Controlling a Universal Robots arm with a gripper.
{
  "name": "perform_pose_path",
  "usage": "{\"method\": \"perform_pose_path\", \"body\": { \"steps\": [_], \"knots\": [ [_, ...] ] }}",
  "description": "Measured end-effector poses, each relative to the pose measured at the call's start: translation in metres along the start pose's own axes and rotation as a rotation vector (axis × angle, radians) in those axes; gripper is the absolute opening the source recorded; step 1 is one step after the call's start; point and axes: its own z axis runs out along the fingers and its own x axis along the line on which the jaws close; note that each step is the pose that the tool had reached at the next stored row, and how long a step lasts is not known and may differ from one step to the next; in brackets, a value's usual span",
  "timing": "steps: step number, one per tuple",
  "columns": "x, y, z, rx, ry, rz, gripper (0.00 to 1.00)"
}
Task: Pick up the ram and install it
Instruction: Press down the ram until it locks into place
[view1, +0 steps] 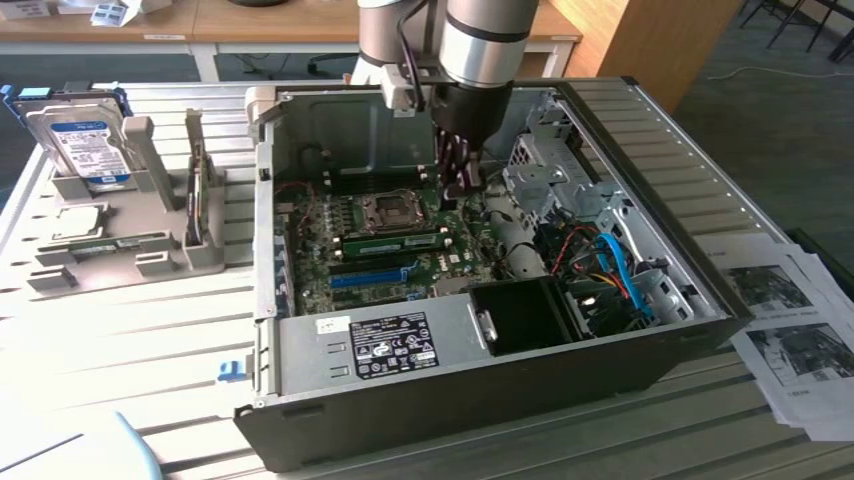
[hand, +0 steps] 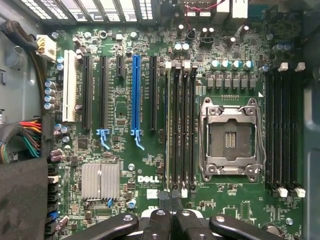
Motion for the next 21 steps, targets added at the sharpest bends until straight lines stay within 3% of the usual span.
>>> {"method": "perform_pose_path", "body": {
  "steps": [21],
  "knots": [
    [0.0, -0.0004, 0.014, 0.0, -0.0001, 0.0, 0.09]
  ]
}}
